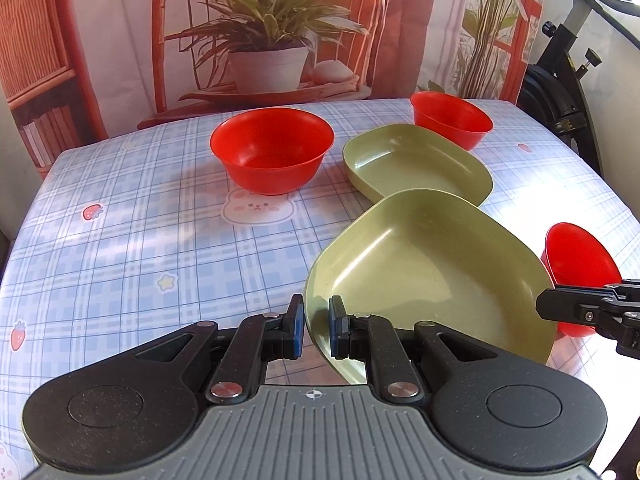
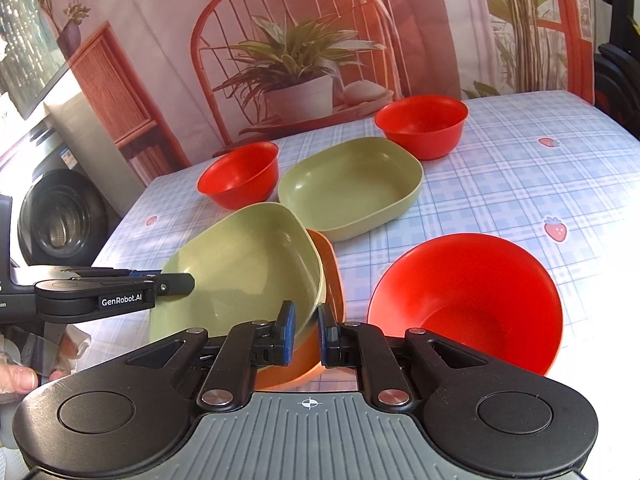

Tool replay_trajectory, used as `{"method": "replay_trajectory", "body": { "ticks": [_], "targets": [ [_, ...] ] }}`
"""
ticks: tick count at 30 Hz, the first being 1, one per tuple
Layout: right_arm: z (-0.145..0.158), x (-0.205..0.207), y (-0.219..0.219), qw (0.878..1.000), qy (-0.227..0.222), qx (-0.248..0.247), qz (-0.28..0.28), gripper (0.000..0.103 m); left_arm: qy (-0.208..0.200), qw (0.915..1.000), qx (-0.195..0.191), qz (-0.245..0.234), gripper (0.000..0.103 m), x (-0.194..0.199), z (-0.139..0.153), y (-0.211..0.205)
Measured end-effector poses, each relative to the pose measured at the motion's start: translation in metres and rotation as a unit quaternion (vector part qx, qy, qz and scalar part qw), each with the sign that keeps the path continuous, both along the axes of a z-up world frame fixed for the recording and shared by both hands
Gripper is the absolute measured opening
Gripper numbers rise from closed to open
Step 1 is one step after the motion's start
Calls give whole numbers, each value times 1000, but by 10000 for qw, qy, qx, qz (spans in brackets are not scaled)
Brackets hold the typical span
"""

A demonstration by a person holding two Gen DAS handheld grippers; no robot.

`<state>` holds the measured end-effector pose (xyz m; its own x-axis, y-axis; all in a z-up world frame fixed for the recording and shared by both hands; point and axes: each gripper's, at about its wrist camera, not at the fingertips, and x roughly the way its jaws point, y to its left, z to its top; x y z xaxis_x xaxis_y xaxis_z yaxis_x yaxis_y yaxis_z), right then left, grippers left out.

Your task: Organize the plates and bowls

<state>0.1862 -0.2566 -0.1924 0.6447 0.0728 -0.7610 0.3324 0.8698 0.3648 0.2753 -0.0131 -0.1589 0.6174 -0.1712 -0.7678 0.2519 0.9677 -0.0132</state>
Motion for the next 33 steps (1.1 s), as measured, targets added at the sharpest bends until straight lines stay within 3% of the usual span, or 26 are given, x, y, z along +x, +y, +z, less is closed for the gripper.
{"method": "replay_trajectory", "body": {
  "ticks": [17, 27, 31, 33],
  "targets": [
    [1, 0, 8, 9998, 66, -77, 149, 12, -164, 9996, 203, -59, 13, 5, 2, 1],
    [3, -8, 2, 9996, 98, -272, 49, 13, -170, 9988, 312, -331, 16, 13, -8, -11],
    [4, -6, 3, 9993, 80, -345, 90, 13, -141, 9992, 202, -311, 17, 12, -6, -5],
    [4, -5, 3, 9991, 74, -410, 102, 13, -71, 9998, -40, -204, 17, 11, 1, 2]
  ]
}}
